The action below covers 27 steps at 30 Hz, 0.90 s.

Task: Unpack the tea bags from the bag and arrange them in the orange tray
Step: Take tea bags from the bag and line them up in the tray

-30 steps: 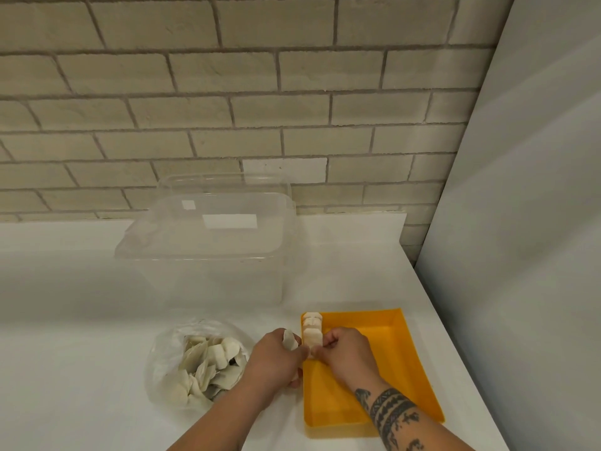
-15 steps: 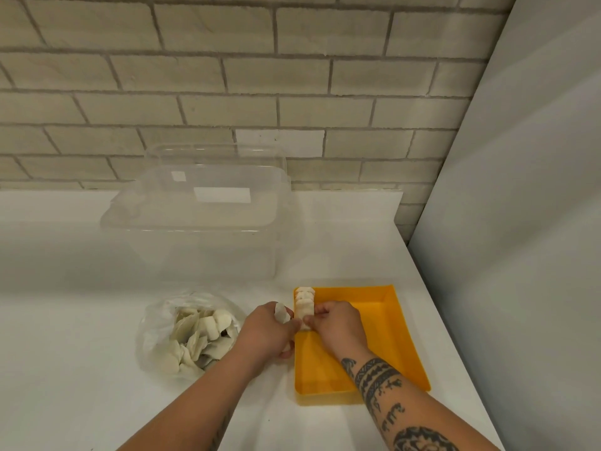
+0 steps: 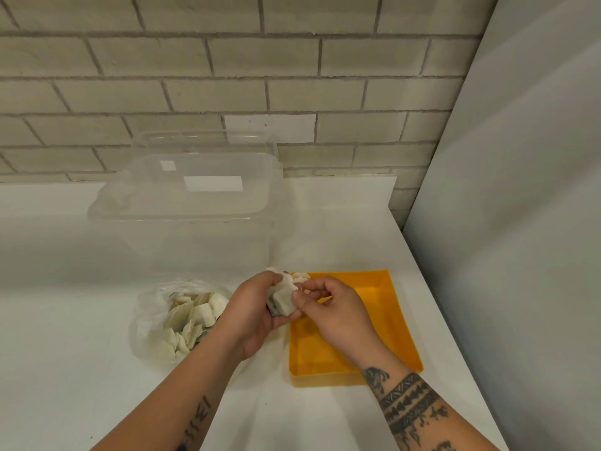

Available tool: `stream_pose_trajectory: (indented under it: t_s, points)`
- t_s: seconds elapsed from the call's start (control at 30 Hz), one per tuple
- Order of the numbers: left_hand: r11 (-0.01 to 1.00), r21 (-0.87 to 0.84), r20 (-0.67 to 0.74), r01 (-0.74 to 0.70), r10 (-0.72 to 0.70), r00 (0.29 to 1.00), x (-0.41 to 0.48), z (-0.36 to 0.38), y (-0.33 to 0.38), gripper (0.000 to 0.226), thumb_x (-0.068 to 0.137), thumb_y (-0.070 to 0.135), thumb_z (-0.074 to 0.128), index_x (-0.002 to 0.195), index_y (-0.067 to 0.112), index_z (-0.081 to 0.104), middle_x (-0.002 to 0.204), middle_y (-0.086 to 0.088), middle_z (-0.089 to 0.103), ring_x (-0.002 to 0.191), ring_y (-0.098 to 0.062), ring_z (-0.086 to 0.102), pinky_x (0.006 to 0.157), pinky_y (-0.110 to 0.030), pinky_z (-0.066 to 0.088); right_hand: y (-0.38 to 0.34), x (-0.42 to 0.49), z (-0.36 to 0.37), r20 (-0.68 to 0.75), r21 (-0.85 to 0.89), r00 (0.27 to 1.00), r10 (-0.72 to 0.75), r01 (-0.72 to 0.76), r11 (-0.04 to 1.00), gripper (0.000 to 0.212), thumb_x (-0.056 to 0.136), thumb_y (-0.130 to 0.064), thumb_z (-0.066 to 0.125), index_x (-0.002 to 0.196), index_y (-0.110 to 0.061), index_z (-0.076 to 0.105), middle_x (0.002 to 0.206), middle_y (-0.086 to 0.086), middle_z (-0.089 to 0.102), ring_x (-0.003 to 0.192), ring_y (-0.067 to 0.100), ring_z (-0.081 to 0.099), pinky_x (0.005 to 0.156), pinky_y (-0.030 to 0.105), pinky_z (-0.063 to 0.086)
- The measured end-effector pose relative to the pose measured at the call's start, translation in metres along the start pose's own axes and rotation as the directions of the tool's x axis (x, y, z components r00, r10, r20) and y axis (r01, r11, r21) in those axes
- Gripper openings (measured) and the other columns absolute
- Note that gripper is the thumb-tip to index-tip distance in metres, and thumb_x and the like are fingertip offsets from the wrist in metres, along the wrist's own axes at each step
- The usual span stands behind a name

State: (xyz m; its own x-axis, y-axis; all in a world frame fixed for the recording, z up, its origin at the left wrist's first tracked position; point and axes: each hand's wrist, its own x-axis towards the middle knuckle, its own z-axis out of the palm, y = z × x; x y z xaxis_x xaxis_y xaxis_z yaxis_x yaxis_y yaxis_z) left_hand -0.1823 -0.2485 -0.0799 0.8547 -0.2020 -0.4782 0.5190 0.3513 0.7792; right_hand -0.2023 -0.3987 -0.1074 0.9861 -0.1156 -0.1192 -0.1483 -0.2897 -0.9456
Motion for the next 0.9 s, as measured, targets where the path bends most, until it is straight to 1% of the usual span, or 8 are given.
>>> stream_pose_trajectory:
  t_s: [0.1, 0.2, 0.33, 0.47, 0.6, 0.67, 0.77, 0.9]
  points:
    - [0.998, 0.034, 0.066, -0.056, 0.054, 0.996, -0.001, -0.002, -0.004, 0.026, 0.098, -0.006, 0.046, 0.118, 0.005, 0.060, 0.102, -0.013, 0.077, 0.090, -0.025, 0.076, 0.071, -0.035, 0.064, -0.003, -0.003, -0.003, -0.027, 0.007, 0.999, 0.043, -0.042, 0.999, 0.033, 0.080, -0.040, 0.082, 0.106, -0.028, 0.066, 0.093, -0.007, 0.070, 0.081, -0.001, 0.065, 0.064, 0.005, 0.044]
    - [0.988, 0.086, 0.047, -0.131, 0.127, 0.991, 0.000, -0.004, -0.009, 0.026, 0.098, 0.000, 0.059, 0.121, 0.010, 0.059, 0.111, -0.011, 0.076, 0.101, -0.027, 0.074, 0.074, -0.036, 0.063, -0.005, -0.005, -0.007, 0.003, 0.035, 0.997, 0.074, -0.074, 0.997, 0.035, 0.080, -0.038, 0.083, 0.106, -0.025, 0.064, 0.087, -0.006, 0.072, 0.073, -0.005, 0.064, 0.061, 0.008, 0.045]
    - [0.972, 0.125, -0.024, -0.197, 0.202, 0.979, 0.001, -0.001, -0.013, 0.030, 0.093, 0.007, 0.069, 0.122, 0.013, 0.060, 0.112, -0.009, 0.077, 0.102, -0.025, 0.074, 0.073, -0.036, 0.062, -0.007, -0.009, -0.008, 0.097, 0.164, 0.984, 0.151, -0.166, 0.972, 0.027, 0.085, -0.033, 0.079, 0.105, -0.023, 0.065, 0.090, -0.002, 0.074, 0.067, 0.006, 0.067, 0.054, 0.021, 0.049]
    - [0.975, 0.132, -0.024, -0.177, 0.182, 0.983, -0.001, 0.000, -0.014, 0.028, 0.091, 0.010, 0.073, 0.117, 0.012, 0.063, 0.108, -0.010, 0.075, 0.095, -0.025, 0.075, 0.065, -0.031, 0.062, -0.008, -0.006, -0.014, 0.004, 0.236, 0.995, 0.102, -0.100, 0.967, 0.013, 0.087, -0.022, 0.077, 0.094, -0.017, 0.068, 0.082, -0.004, 0.069, 0.065, 0.003, 0.062, 0.053, 0.017, 0.047]
    - [0.946, 0.279, 0.044, -0.167, 0.161, 0.986, -0.003, -0.004, -0.014, 0.031, 0.087, 0.006, 0.076, 0.115, 0.008, 0.066, 0.092, -0.013, 0.076, 0.082, -0.022, 0.076, 0.069, -0.031, 0.062, -0.010, -0.001, -0.022, -0.019, 0.215, 0.999, 0.050, -0.045, 0.976, 0.013, 0.084, -0.021, 0.080, 0.083, -0.019, 0.067, 0.070, -0.014, 0.063, 0.065, 0.000, 0.057, 0.058, 0.017, 0.045]
    - [0.932, 0.316, 0.050, -0.180, 0.173, 0.984, -0.004, -0.004, -0.016, 0.030, 0.087, 0.002, 0.076, 0.115, 0.007, 0.067, 0.091, -0.015, 0.076, 0.080, -0.022, 0.075, 0.068, -0.029, 0.062, -0.011, -0.001, -0.025, 0.023, 0.258, 0.998, 0.056, -0.060, 0.964, 0.014, 0.085, -0.022, 0.079, 0.086, -0.017, 0.066, 0.073, -0.013, 0.066, 0.068, 0.001, 0.058, 0.059, 0.019, 0.047]
    - [0.929, 0.306, 0.040, -0.209, 0.207, 0.978, -0.002, -0.002, -0.017, 0.026, 0.088, 0.000, 0.073, 0.113, 0.007, 0.068, 0.092, -0.014, 0.077, 0.080, -0.021, 0.075, 0.068, -0.028, 0.062, -0.014, -0.002, -0.025, 0.074, 0.346, 0.993, 0.087, -0.108, 0.932, 0.017, 0.089, -0.019, 0.075, 0.102, -0.014, 0.064, 0.095, 0.004, 0.072, 0.078, 0.010, 0.064, 0.060, 0.023, 0.050]
    - [0.931, 0.301, 0.047, -0.208, 0.203, 0.978, 0.000, 0.001, -0.018, 0.025, 0.088, 0.000, 0.074, 0.111, 0.010, 0.069, 0.092, -0.014, 0.077, 0.081, -0.022, 0.075, 0.070, -0.029, 0.063, -0.011, 0.002, -0.021, -0.060, 0.273, 0.998, 0.024, -0.007, 0.962, 0.018, 0.089, -0.012, 0.074, 0.102, -0.020, 0.065, 0.092, 0.003, 0.071, 0.078, 0.009, 0.066, 0.066, 0.024, 0.052]
